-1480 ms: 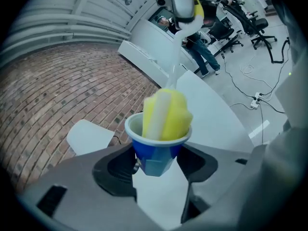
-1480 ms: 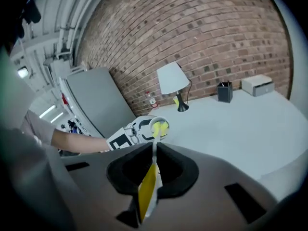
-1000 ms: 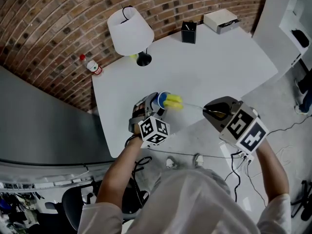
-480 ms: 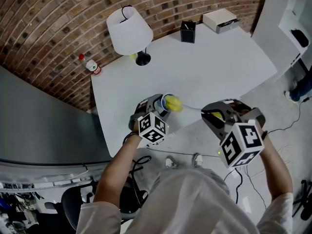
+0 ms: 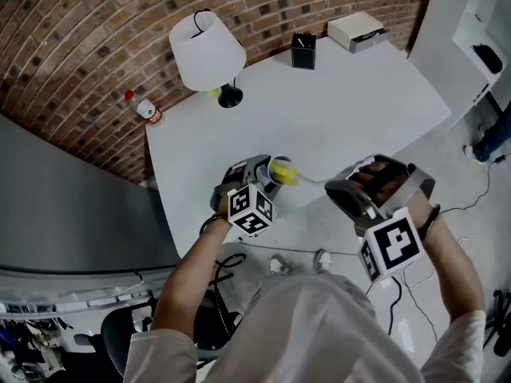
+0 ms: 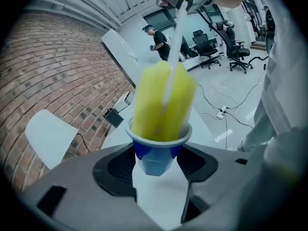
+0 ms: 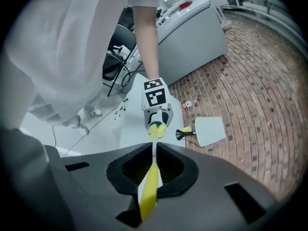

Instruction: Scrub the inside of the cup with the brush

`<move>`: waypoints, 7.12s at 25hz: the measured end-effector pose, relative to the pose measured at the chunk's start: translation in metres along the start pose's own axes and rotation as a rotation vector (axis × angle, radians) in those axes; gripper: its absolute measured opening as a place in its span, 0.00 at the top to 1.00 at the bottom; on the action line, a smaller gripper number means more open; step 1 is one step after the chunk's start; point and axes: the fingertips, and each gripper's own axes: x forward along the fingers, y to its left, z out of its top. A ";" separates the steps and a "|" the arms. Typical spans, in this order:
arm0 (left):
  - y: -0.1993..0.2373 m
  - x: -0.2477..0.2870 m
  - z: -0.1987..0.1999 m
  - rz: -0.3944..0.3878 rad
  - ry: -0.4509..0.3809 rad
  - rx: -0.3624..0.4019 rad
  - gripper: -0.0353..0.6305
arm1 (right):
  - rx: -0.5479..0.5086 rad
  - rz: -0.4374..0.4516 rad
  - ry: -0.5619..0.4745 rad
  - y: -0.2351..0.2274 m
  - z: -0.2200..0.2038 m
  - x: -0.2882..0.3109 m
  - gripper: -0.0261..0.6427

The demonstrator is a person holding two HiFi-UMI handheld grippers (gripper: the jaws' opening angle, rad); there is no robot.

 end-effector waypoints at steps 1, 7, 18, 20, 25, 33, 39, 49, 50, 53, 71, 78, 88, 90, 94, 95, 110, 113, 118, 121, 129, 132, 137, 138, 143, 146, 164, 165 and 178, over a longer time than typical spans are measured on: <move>-0.002 0.000 0.001 -0.004 0.001 0.016 0.53 | -0.011 0.007 -0.003 0.002 0.002 0.001 0.92; -0.008 0.001 0.002 -0.011 0.012 0.073 0.53 | -0.042 0.024 -0.001 0.010 0.003 0.007 0.92; -0.003 -0.003 0.003 0.038 0.020 0.102 0.53 | 0.071 -0.012 0.009 0.006 0.001 0.028 0.92; -0.001 -0.004 0.002 0.052 0.023 0.103 0.53 | 0.115 -0.018 0.004 0.004 0.001 0.031 0.92; 0.002 -0.006 -0.001 0.087 0.032 0.094 0.53 | 0.303 0.007 -0.026 0.000 0.001 0.037 0.92; 0.008 -0.012 -0.002 0.133 0.026 0.086 0.53 | 0.567 0.036 -0.068 -0.005 -0.001 0.039 0.92; 0.012 -0.015 -0.001 0.176 0.020 0.087 0.53 | 0.776 0.052 -0.106 -0.007 -0.003 0.040 0.92; 0.018 -0.016 -0.003 0.220 0.018 0.092 0.53 | 1.139 0.114 -0.175 -0.007 -0.012 0.045 0.92; 0.018 -0.016 -0.004 0.226 0.019 0.094 0.53 | 1.179 0.121 -0.182 -0.008 -0.013 0.046 0.92; 0.022 -0.017 -0.007 0.249 0.022 0.097 0.53 | 1.308 0.138 -0.215 -0.010 -0.014 0.048 0.92; 0.035 -0.023 -0.026 0.324 0.027 0.087 0.53 | 1.985 0.257 -0.396 -0.003 -0.010 0.065 0.92; 0.037 -0.021 -0.031 0.318 -0.003 0.062 0.53 | 1.918 0.218 -0.341 -0.006 -0.003 0.066 0.92; 0.042 -0.010 -0.058 0.285 -0.019 -0.086 0.53 | 1.830 0.150 -0.276 -0.009 0.006 0.067 0.92; 0.043 -0.007 -0.068 0.271 -0.016 -0.140 0.53 | 1.836 0.136 -0.279 -0.010 0.008 0.067 0.92; 0.047 -0.002 -0.084 0.238 -0.027 -0.263 0.53 | 1.852 0.107 -0.290 -0.013 0.013 0.071 0.92; 0.047 -0.001 -0.087 0.229 -0.031 -0.295 0.53 | 1.857 0.099 -0.294 -0.014 0.015 0.072 0.92; 0.025 0.028 -0.107 0.033 -0.107 -0.548 0.53 | 1.845 -0.188 -0.316 -0.034 0.019 0.094 0.92; 0.023 0.030 -0.112 0.012 -0.112 -0.567 0.53 | 1.826 -0.204 -0.299 -0.032 0.026 0.101 0.92; 0.020 0.036 -0.116 -0.026 -0.120 -0.615 0.53 | 1.858 -0.205 -0.309 -0.030 0.032 0.108 0.92; 0.016 0.039 -0.120 -0.047 -0.108 -0.627 0.53 | 1.867 -0.211 -0.310 -0.029 0.036 0.111 0.92; 0.009 0.041 -0.133 -0.065 -0.064 -0.640 0.53 | 1.885 -0.193 -0.320 -0.025 0.039 0.116 0.92; 0.008 0.039 -0.140 -0.057 -0.046 -0.650 0.53 | 1.882 -0.182 -0.324 -0.024 0.041 0.117 0.92; 0.004 0.030 -0.146 -0.026 -0.022 -0.666 0.53 | 1.879 -0.161 -0.339 -0.019 0.042 0.114 0.92; 0.003 0.027 -0.147 -0.017 -0.017 -0.671 0.53 | 1.876 -0.158 -0.343 -0.017 0.042 0.113 0.92; -0.004 0.013 -0.151 0.030 0.014 -0.714 0.53 | 1.845 -0.142 -0.356 -0.008 0.038 0.105 0.92; -0.007 0.001 -0.146 0.067 0.018 -0.742 0.53 | 1.809 -0.133 -0.359 -0.004 0.035 0.099 0.92; -0.016 -0.101 -0.034 0.383 -0.150 -0.903 0.87 | 1.534 -0.185 -0.438 0.006 0.029 0.058 0.92; -0.017 -0.106 -0.027 0.395 -0.166 -0.910 0.88 | 1.518 -0.189 -0.444 0.007 0.030 0.056 0.92; -0.053 -0.143 0.011 0.516 -0.203 -1.021 0.94 | 1.370 -0.178 -0.502 0.024 0.040 0.039 0.92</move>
